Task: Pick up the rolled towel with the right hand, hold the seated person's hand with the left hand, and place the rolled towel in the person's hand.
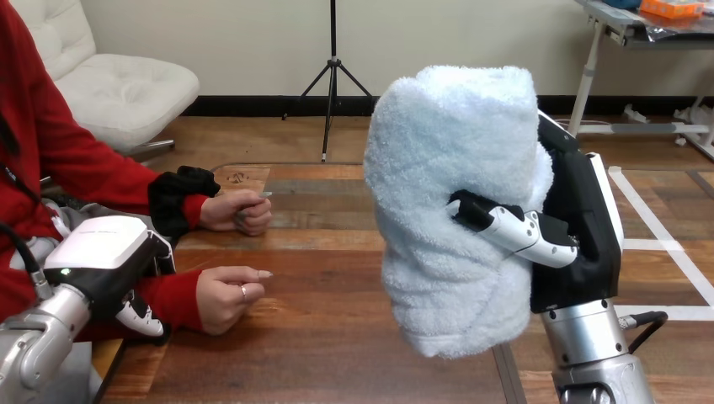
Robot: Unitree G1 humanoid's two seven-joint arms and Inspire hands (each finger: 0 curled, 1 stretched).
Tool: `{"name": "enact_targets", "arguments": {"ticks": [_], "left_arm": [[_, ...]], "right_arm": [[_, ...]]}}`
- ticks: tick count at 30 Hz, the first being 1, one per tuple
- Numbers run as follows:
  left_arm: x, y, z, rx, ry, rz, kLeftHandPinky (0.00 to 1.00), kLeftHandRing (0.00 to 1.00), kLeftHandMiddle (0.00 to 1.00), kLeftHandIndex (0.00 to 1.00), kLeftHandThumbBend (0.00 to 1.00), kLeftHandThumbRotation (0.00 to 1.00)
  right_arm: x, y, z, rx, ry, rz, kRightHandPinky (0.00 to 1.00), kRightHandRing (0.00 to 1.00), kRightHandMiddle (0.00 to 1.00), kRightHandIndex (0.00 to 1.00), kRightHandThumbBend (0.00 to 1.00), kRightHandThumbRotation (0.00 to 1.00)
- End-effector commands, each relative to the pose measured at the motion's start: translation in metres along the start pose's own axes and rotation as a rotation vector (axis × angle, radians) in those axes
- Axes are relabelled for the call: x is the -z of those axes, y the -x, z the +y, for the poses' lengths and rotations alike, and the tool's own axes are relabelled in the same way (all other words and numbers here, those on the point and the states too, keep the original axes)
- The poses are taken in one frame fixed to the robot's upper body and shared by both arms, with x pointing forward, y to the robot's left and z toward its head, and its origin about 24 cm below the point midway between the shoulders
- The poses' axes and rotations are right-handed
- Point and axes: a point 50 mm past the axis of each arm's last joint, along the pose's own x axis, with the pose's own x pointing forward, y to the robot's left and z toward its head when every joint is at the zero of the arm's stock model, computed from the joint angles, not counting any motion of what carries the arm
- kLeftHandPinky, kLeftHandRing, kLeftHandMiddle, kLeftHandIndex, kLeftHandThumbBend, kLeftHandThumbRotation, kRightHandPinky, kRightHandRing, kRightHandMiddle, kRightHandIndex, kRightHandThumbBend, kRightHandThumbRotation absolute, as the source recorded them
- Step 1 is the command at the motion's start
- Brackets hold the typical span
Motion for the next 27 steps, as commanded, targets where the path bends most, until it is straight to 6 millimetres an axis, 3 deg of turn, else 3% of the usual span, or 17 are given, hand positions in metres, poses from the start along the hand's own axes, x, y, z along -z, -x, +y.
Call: {"name": "enact_targets", "arguments": {"ticks": [1, 27], "left_arm": [[-0.017, -0.004, -0.007, 0.012, 0.032, -0.059, 0.41, 0.41, 0.45, 0.45, 0.90, 0.00], [-0.028, -0.002, 0.002, -0.041, 0.089, -0.118, 0.33, 0.37, 0.43, 0.43, 0.89, 0.00]], "right_arm": [[-0.015, -0.026, 0.014, -0.069, -0.025, -0.119, 0.29, 0.37, 0.43, 0.44, 0.76, 0.00], [0.007, -0.034, 0.018, -0.040, 0.035, -0.034, 0.26, 0.35, 0.44, 0.44, 0.72, 0.00]]}}
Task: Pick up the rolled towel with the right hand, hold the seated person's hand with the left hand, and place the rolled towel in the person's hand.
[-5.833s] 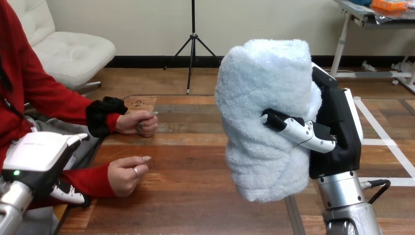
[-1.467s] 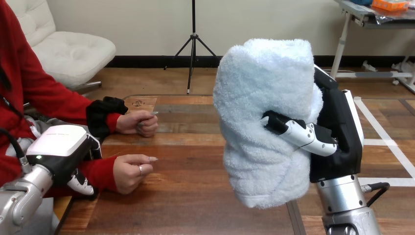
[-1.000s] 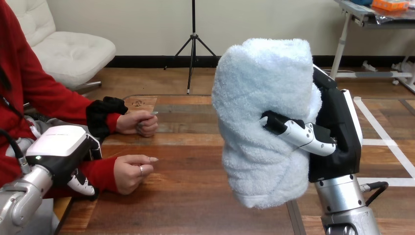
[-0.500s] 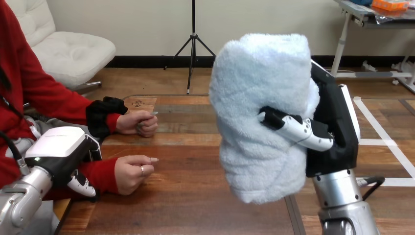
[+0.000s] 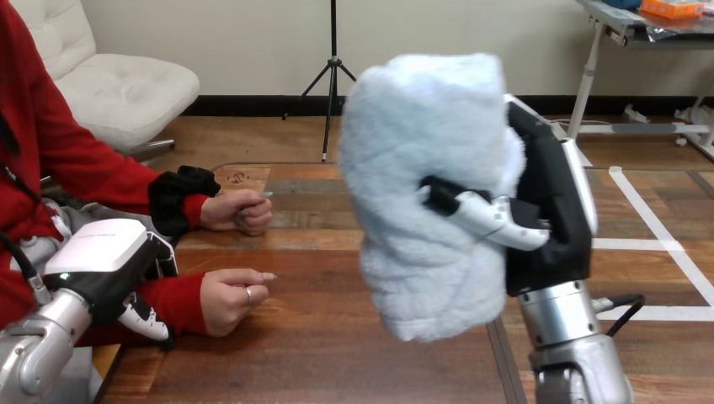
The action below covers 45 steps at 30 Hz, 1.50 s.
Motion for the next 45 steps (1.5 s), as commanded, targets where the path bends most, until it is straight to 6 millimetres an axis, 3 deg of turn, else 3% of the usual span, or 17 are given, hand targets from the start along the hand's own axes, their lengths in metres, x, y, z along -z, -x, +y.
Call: {"name": "enact_targets", "arguments": {"ticks": [1, 30, 45], "left_arm": [[-0.025, -0.006, 0.003, -0.034, 0.041, -0.114, 0.33, 0.37, 0.43, 0.43, 0.89, 0.00], [-0.046, 0.003, 0.019, -0.142, 0.100, -0.205, 0.28, 0.34, 0.40, 0.40, 0.86, 0.00], [-0.058, 0.011, 0.035, -0.192, 0.105, -0.254, 0.30, 0.34, 0.39, 0.39, 0.86, 0.00]], "right_arm": [[-0.005, -0.019, 0.009, -0.026, 0.004, -0.059, 0.26, 0.35, 0.44, 0.44, 0.72, 0.00], [0.022, -0.024, 0.011, -0.025, 0.065, 0.014, 0.29, 0.37, 0.46, 0.45, 0.71, 0.00], [0.031, -0.025, 0.013, -0.011, 0.039, 0.033, 0.29, 0.36, 0.46, 0.45, 0.71, 0.00]]}}
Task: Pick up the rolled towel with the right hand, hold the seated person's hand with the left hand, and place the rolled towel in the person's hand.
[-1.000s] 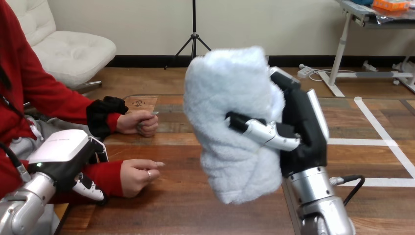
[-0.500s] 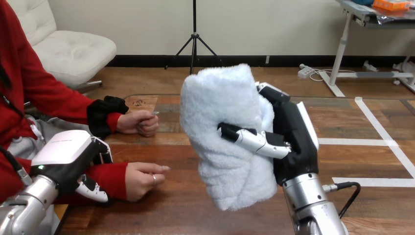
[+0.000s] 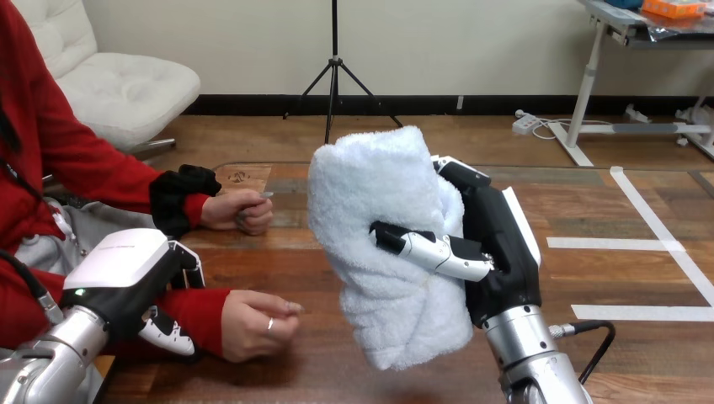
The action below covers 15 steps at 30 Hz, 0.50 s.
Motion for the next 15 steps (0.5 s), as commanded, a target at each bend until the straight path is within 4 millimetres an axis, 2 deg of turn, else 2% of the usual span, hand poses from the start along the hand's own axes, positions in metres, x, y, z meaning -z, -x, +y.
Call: {"name": "enact_targets", "arguments": {"ticks": [1, 15], "left_arm": [[-0.037, -0.012, 0.037, -0.168, 0.027, -0.168, 0.30, 0.34, 0.39, 0.39, 0.86, 0.00], [-0.049, -0.006, 0.052, -0.233, 0.024, -0.233, 0.31, 0.32, 0.37, 0.37, 0.89, 0.00]], "right_arm": [[-0.027, -0.033, 0.016, -0.044, -0.036, -0.176, 0.29, 0.36, 0.46, 0.45, 0.70, 0.00], [-0.016, -0.038, 0.017, -0.051, -0.026, -0.149, 0.31, 0.38, 0.47, 0.46, 0.70, 0.00]]}}
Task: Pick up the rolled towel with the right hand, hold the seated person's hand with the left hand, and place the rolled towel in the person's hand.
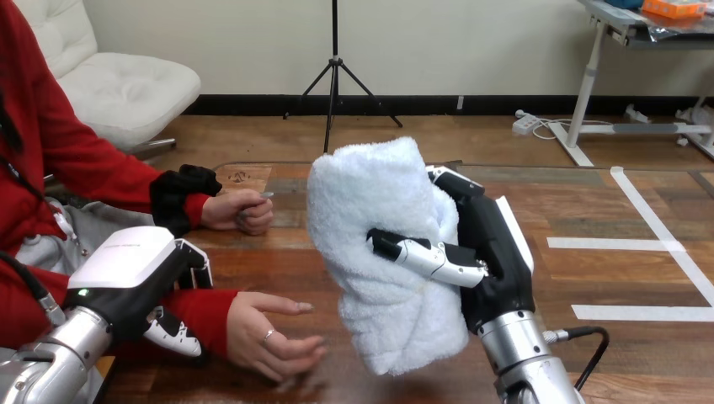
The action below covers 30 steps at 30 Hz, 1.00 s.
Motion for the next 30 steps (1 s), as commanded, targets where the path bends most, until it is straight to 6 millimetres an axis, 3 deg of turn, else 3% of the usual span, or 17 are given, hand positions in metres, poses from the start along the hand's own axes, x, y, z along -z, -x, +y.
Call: {"name": "enact_targets", "arguments": {"ticks": [1, 30], "left_arm": [[-0.041, -0.014, 0.048, -0.219, 0.016, -0.200, 0.31, 0.32, 0.37, 0.37, 0.89, 0.00], [-0.057, -0.011, 0.064, -0.267, 0.011, -0.259, 0.28, 0.30, 0.35, 0.36, 0.89, 0.00]], "right_arm": [[-0.028, -0.038, 0.019, -0.059, -0.020, -0.176, 0.31, 0.38, 0.47, 0.46, 0.70, 0.00], [0.024, -0.052, 0.019, -0.083, 0.110, -0.008, 0.36, 0.42, 0.49, 0.48, 0.73, 0.00]]}}
